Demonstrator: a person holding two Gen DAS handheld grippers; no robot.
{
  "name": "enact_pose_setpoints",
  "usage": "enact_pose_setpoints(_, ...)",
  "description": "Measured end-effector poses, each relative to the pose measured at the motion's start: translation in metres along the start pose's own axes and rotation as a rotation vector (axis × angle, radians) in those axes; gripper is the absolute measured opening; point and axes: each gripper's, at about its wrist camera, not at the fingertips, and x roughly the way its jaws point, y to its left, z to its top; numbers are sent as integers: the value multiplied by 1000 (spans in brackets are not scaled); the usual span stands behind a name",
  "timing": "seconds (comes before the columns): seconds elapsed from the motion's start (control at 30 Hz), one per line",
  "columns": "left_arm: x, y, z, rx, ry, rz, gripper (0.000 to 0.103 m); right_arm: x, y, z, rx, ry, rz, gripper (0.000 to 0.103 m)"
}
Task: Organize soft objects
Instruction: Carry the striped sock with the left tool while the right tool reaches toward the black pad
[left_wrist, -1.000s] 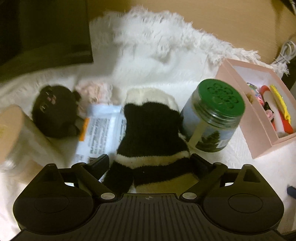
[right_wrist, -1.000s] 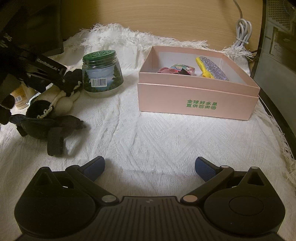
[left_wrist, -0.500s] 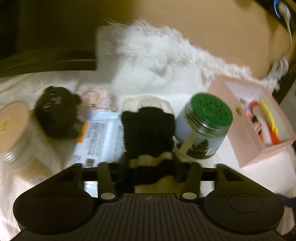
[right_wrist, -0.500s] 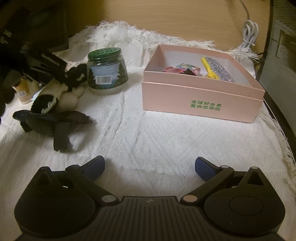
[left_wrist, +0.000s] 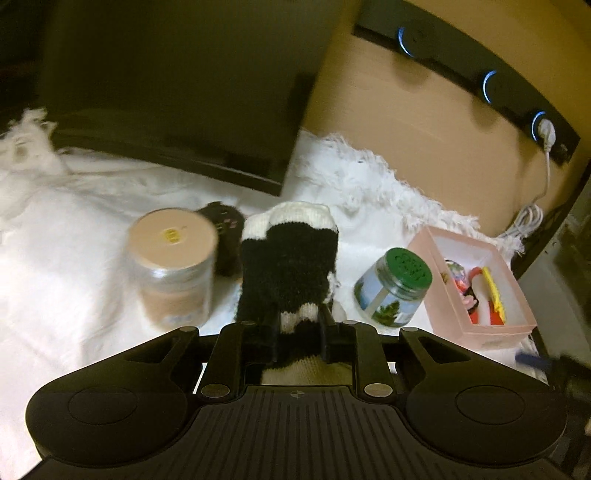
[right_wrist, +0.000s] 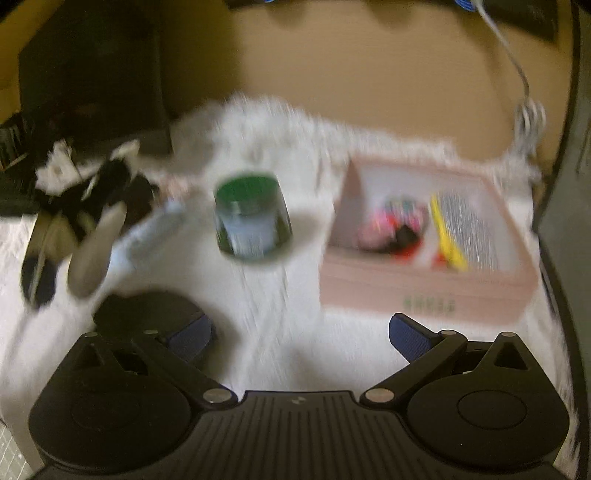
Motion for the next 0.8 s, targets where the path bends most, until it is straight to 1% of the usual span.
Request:
enact_pose_setpoints(0.07,-13,7,-3,-14,-7,11,23,7,8,10,-21,-19,-39,88)
enact_pose_setpoints(0.1,-19,12,-4,-26,-13,18,23,14,12,13,-39,1,-56,69)
enact_pose_setpoints(0.13,-25,17,-5,-42,-18,26,23,24,16,16,-49,44,-66,49)
enact_pose_setpoints(0.17,-30,23,-8,-59,-21,33,23,33,19,16,-47,93,-56,44)
enact_pose_setpoints(0.2,-37,28,-11,-74,-26,39,23,40,22,16,-41,131,-31,43)
enact_pose_setpoints(0.3,-48,42,-21,-106,-32,67,23,49,40,7,-56,212,67,43)
enact_pose_setpoints(0.37,-55,50,-28,-128,-30,84,23,46,59,2,-97,238,165,43)
enact_pose_setpoints(0.43,-58,56,-33,-146,-23,99,23,35,74,1,-165,212,228,47)
enact_pose_setpoints(0.47,-60,59,-36,-154,-20,106,23,30,80,2,-202,186,248,51)
enact_pose_setpoints(0.5,-62,62,-39,-161,-18,112,23,23,85,4,-233,160,260,68)
enact_pose_setpoints(0.53,-63,65,-41,-169,-16,117,23,17,86,7,-260,121,273,89)
enact_pose_setpoints(0.6,-67,70,-47,-183,-4,119,23,7,87,13,-295,55,302,102)
enact_pose_setpoints(0.63,-67,71,-50,-187,6,118,23,6,87,18,-312,38,321,103)
enact_pose_setpoints(0.7,-64,71,-56,-188,32,108,23,10,88,23,-328,45,351,103)
enact_pose_setpoints(0.8,-60,65,-65,-177,71,83,23,30,91,26,-348,109,403,103)
